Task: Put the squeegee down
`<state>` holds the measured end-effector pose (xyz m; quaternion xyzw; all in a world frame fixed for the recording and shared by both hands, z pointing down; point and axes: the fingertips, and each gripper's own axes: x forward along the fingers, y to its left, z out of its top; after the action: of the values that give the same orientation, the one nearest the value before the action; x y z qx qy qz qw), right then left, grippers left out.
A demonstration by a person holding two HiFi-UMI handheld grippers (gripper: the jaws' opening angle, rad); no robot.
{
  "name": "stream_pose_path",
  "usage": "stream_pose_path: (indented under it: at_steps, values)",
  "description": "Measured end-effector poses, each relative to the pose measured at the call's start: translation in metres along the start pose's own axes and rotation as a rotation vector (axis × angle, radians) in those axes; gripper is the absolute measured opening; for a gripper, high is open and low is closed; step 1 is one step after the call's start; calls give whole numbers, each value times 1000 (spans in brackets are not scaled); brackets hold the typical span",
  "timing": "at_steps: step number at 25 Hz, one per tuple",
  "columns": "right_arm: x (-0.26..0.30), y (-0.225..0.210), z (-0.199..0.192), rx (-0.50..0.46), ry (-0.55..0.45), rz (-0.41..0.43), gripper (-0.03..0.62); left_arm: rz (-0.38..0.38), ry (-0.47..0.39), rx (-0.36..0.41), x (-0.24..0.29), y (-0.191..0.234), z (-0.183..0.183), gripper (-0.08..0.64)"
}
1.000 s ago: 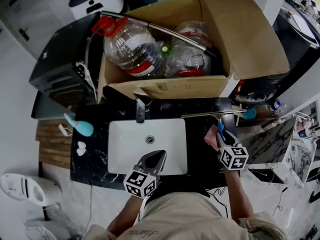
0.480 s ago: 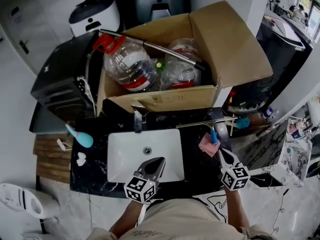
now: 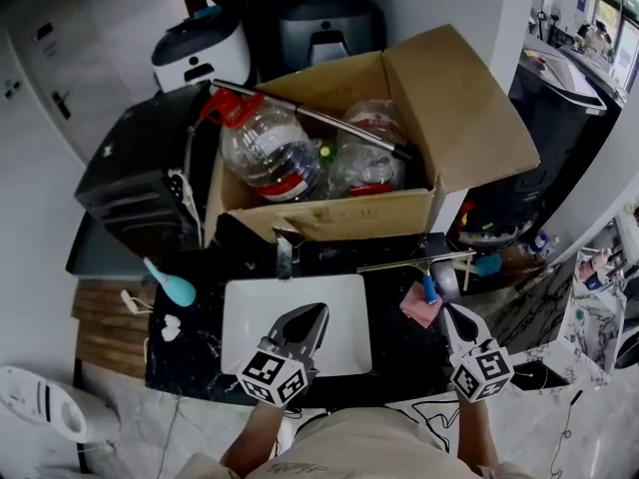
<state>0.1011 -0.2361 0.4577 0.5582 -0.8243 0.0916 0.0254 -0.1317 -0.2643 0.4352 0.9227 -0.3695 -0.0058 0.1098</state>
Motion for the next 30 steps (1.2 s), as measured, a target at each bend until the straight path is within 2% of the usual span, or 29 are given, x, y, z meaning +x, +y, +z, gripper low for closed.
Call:
stream_pose_path:
  at_steps: [2, 6, 13, 18, 30]
  values:
    - [0, 5, 14, -14, -29, 22, 2, -3, -16, -1, -1, -2, 6, 17]
    - [5, 16, 32, -105, -52, 59, 2, -9, -42, 22, -2, -7, 21, 17]
    - [3, 25, 49, -122, -106, 83, 2, -12, -77, 76, 0, -9, 40, 17]
    - [1, 25, 52, -121, -112, 84, 2, -26, -105, 63, 1, -12, 53, 17]
    - [-12, 21, 32, -79, -85, 63, 2, 0, -25, 40, -10, -9, 21, 17]
